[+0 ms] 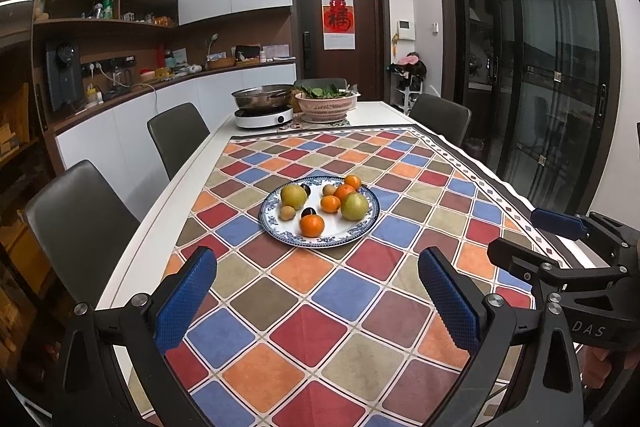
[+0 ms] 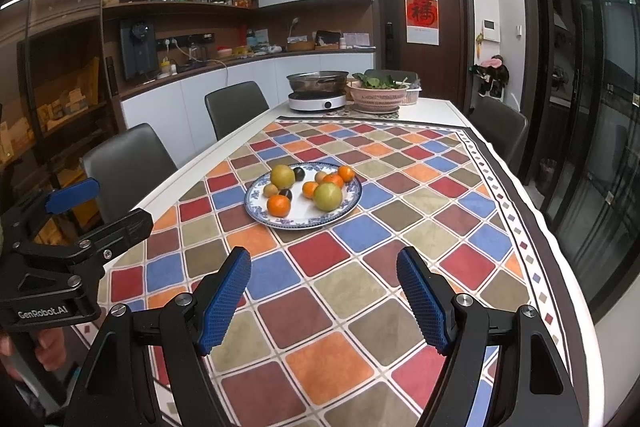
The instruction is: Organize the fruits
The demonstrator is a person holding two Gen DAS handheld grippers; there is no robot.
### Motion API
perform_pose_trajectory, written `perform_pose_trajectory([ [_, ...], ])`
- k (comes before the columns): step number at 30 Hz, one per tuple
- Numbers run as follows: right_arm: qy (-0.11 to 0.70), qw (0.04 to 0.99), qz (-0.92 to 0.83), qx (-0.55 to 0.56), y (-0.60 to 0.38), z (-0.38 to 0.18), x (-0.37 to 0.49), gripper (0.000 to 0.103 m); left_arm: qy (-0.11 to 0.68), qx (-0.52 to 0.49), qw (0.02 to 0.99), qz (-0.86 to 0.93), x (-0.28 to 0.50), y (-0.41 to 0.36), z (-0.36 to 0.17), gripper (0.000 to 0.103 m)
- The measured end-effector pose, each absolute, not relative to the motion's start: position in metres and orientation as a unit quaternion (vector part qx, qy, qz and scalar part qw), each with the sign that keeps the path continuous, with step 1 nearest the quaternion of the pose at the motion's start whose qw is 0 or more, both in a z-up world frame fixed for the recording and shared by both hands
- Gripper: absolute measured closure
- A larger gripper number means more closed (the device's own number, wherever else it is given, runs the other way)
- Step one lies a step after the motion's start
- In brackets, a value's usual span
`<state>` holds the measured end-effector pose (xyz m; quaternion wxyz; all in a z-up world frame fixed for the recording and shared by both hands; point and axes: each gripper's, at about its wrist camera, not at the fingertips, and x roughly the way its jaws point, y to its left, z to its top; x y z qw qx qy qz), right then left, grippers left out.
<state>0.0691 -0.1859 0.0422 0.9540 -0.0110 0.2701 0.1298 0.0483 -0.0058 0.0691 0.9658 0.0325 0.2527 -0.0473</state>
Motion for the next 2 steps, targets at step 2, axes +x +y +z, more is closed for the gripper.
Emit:
perform_pose_trajectory([
  [2,0.271,0.954,0.13,-0.011,-0.186,0.0408,0.0683,0.027,0.254,0.032,0.965,-0.05,0.0483,-0.0063,0.067,0.0],
])
